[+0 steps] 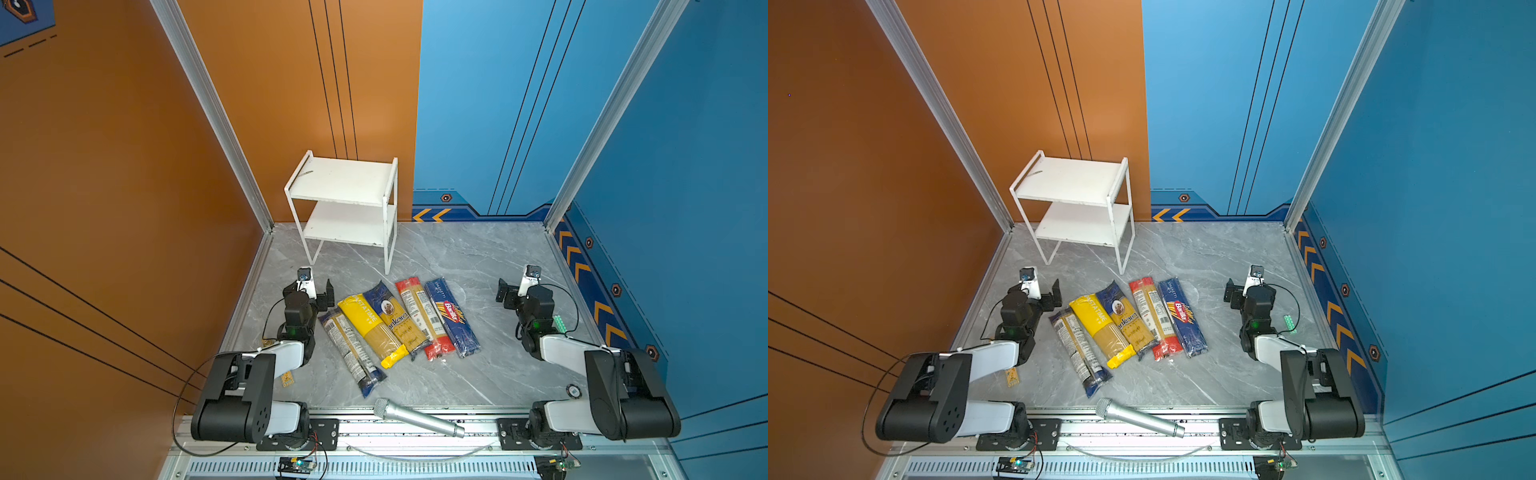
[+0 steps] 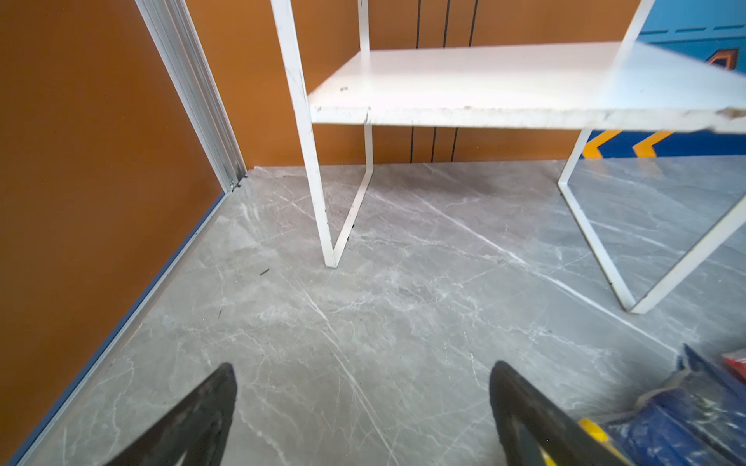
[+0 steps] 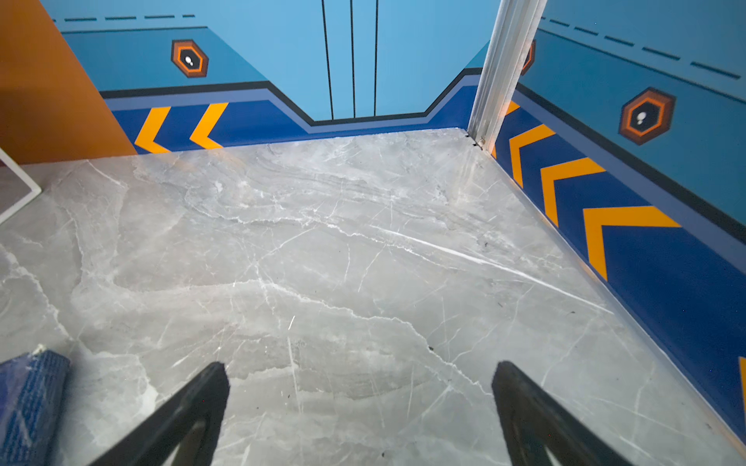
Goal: Place and organize the pasta boxes and bags onto the shelf
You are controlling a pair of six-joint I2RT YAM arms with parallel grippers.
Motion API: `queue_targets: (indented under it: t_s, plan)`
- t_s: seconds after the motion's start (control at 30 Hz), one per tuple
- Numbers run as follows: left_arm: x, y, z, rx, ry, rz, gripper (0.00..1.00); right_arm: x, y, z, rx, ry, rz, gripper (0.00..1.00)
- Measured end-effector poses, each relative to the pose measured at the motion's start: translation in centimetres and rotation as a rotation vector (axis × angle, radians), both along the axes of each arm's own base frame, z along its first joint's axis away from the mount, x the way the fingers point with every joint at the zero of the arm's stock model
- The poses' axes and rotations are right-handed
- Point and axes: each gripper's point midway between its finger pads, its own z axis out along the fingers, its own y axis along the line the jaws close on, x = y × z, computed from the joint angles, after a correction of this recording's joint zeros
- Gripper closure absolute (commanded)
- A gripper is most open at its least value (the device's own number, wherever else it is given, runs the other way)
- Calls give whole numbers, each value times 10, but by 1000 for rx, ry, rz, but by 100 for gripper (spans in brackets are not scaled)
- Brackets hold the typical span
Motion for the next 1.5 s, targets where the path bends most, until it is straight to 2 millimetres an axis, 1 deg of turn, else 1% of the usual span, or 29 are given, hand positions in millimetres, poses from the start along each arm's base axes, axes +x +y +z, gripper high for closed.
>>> queue_targets:
  t_s: [0.13,0.27,0.37,0.43,0.57,0.73,0.8,0.87,0.93,1.0,1.1,1.2,1.27,1.33,1.4,1.5]
  plan:
    - [-5,-2,9,-1,-8,-8,2,1,5,27,10,-25,10,0]
    - [-8,-5,12,-7,-3,-29,2,-7,22,45,21,-48,52,0]
    - [-12,-10,20,-13,-15,-55,2,-15,46,63,26,-89,109,0]
    - [-14,-13,28,-20,-33,-79,2,-22,68,80,30,-138,157,0]
    - [-19,-16,42,-29,-65,-119,2,-34,108,105,40,-202,239,0]
    - [-24,-16,51,-42,-80,-164,2,-33,154,144,44,-265,320,0]
    - [-23,-16,54,-48,-83,-184,2,-30,174,156,38,-279,349,0]
    - [-22,-16,58,-53,-91,-203,2,-27,193,165,30,-289,377,0]
    - [-20,-15,62,-58,-98,-225,2,-22,218,167,13,-289,411,0]
    - [-17,-14,65,-68,-100,-245,2,-18,243,165,-7,-286,442,0]
    - [-10,-12,68,-82,-97,-277,2,-13,279,153,-52,-291,473,0]
    - [-4,-11,69,-91,-94,-305,1,-6,310,137,-104,-304,478,0]
    - [-2,-11,71,-97,-98,-324,1,0,327,127,-139,-311,469,0]
    - [-2,-11,71,-100,-102,-338,0,8,341,124,-163,-330,452,0]
    - [-2,-11,71,-103,-105,-353,0,16,352,125,-174,-363,427,0]
    - [-2,-11,73,-104,-114,-372,1,29,362,130,-178,-401,395,0]
